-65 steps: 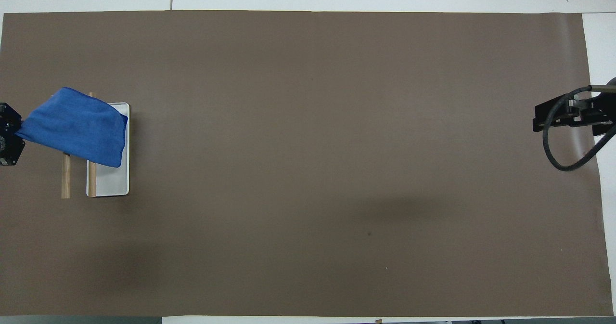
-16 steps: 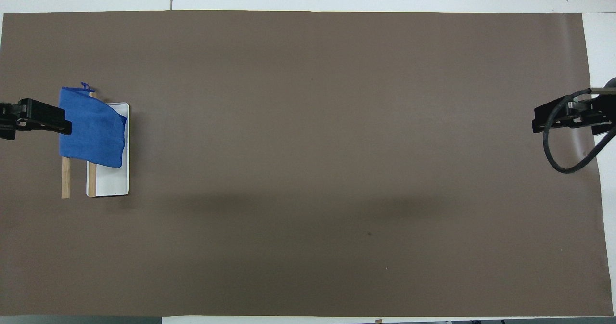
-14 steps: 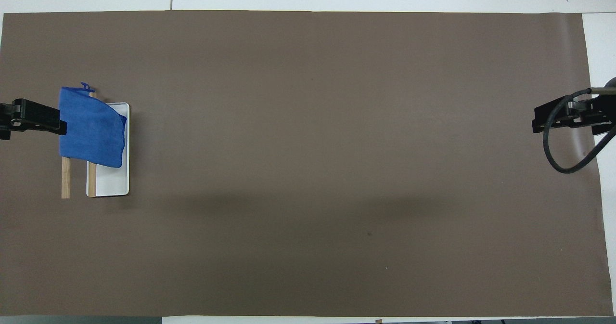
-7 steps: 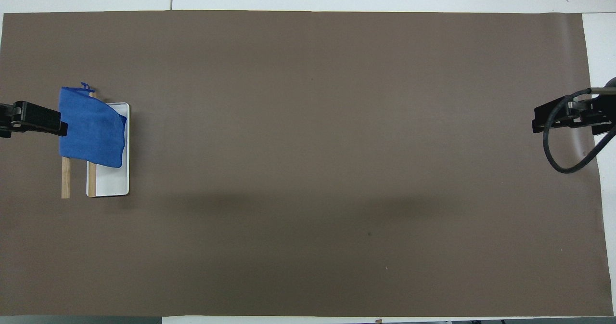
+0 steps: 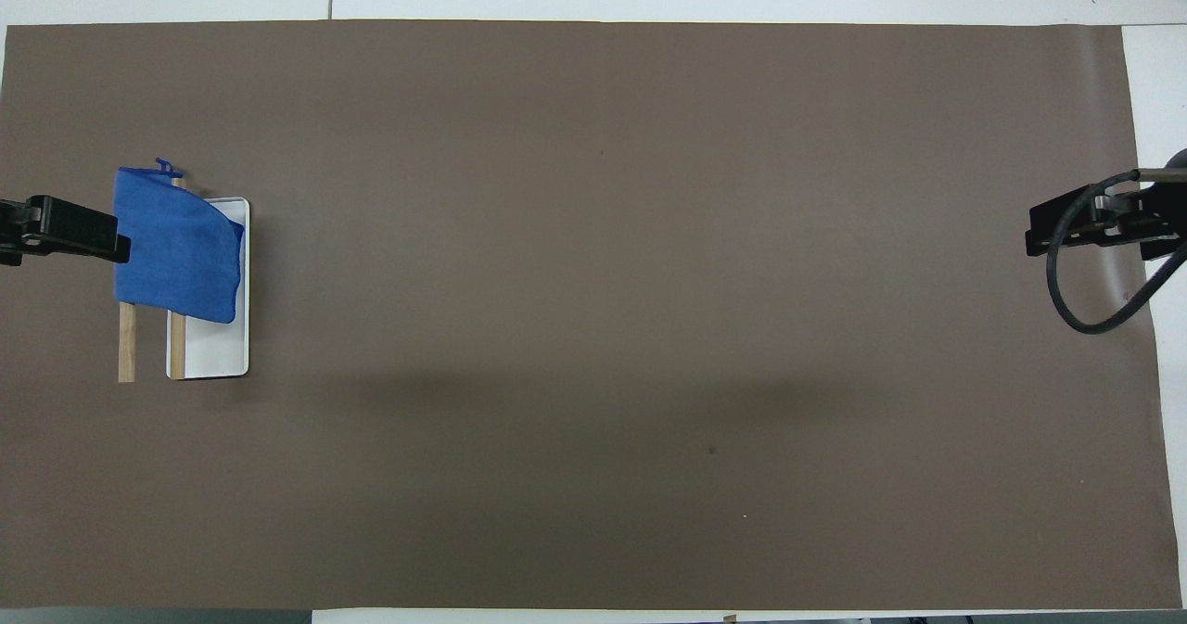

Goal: Right arm passes towel to left arm to hang

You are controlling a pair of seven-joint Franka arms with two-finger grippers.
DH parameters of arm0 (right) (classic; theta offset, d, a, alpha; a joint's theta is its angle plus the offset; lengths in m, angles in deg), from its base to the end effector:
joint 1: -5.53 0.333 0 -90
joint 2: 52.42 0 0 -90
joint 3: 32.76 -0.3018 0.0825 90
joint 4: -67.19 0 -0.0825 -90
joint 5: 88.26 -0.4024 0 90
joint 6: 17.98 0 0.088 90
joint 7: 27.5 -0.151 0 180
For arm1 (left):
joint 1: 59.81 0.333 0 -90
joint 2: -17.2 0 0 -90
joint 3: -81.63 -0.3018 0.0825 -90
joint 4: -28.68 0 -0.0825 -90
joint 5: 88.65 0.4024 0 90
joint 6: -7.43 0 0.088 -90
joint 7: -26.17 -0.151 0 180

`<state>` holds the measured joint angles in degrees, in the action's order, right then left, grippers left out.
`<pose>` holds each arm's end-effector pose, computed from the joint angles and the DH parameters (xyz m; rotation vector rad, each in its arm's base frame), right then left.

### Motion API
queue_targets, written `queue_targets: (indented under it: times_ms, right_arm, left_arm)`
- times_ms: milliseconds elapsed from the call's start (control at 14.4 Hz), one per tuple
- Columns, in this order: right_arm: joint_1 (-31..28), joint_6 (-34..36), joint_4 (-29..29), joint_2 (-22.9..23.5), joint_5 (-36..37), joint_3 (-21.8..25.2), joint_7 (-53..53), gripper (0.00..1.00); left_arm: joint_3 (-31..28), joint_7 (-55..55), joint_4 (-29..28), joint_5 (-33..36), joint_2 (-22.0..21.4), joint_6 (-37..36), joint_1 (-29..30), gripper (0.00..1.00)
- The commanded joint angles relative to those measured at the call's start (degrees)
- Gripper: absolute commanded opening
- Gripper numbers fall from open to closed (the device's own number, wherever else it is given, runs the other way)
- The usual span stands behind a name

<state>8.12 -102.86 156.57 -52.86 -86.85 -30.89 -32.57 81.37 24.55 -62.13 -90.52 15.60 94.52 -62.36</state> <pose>0.5581 0.0031 0.5685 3.1095 -0.1201 -0.1083 0.5570 -0.0273 0.5710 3.1067 -0.1077 -0.0578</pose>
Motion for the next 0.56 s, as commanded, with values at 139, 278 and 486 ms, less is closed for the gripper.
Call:
queue_targets:
  times_ms: [139,278,486]
  right_arm:
    - [-0.66,-0.54,1.41,-1.14,-0.09,-0.38,1.29,1.00]
    - [-0.05,-0.02,1.84,-1.31,-0.18,-0.38,1.29,1.00]
    - [-0.48,-0.54,2.11,-1.58,-0.18,-0.38,1.03,1.00]
  left_arm:
    - [-0.18,-0.84,-1.91,-0.33,-1.65,0.62,0.00,1.00]
    - [-0.18,-0.84,-1.91,-0.33,-1.65,0.62,0.18,1.00]
    - [-0.18,-0.84,-1.91,-0.33,-1.65,0.62,0.09,1.00]
